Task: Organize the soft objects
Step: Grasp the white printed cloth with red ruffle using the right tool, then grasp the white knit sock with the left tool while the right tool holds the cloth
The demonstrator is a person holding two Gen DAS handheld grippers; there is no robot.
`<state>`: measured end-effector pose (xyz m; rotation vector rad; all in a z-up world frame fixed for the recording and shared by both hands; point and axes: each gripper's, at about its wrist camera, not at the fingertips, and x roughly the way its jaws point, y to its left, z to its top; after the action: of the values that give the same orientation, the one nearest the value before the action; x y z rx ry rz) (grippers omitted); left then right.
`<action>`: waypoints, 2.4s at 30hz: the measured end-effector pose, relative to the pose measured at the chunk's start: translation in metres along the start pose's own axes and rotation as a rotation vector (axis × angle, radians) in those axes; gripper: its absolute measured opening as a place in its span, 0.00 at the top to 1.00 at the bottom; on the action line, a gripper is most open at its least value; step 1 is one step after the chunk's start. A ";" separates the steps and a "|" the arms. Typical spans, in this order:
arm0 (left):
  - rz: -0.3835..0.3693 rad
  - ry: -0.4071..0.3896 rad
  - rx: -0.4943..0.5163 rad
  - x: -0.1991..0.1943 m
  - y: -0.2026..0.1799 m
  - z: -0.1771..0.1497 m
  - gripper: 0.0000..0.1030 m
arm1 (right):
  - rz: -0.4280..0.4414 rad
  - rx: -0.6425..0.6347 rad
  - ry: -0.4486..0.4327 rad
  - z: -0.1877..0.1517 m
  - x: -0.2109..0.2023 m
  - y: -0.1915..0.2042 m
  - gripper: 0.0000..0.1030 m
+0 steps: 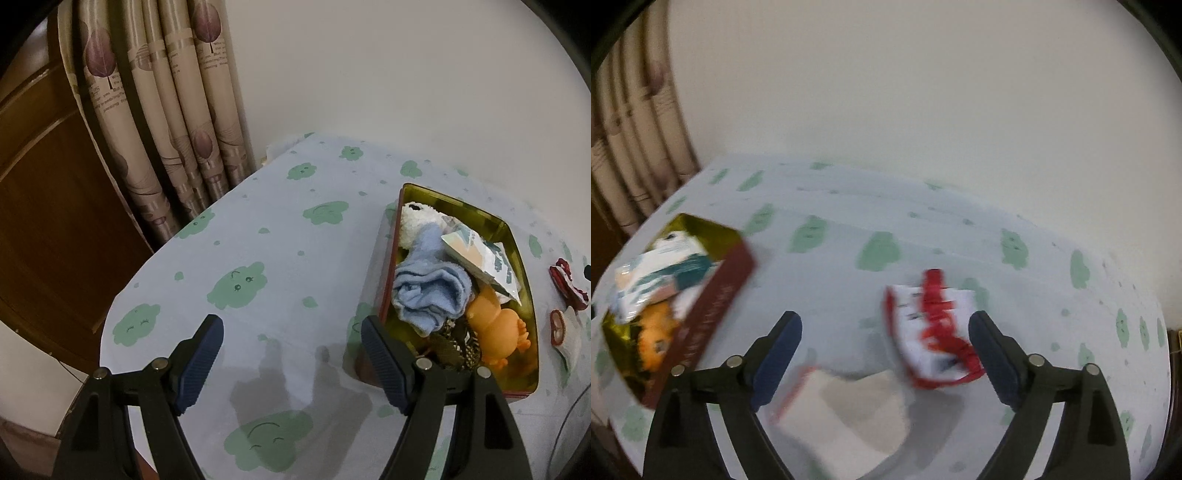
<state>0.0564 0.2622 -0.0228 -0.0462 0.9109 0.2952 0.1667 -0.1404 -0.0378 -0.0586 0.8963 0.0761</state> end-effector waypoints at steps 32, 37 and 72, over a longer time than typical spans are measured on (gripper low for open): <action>-0.123 -0.007 0.248 -0.039 -0.124 0.012 0.23 | 0.034 0.064 0.063 -0.028 0.077 -0.048 0.65; -0.241 0.012 0.342 -0.040 -0.181 0.010 0.23 | 0.009 0.113 0.057 -0.046 0.062 -0.069 0.67; -0.408 0.207 0.733 0.012 -0.413 -0.044 0.20 | -0.004 0.149 0.023 -0.106 0.025 -0.104 0.52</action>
<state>0.1417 -0.1380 -0.0943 0.4164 1.1444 -0.4382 0.1093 -0.2513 -0.1211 0.0783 0.9223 0.0049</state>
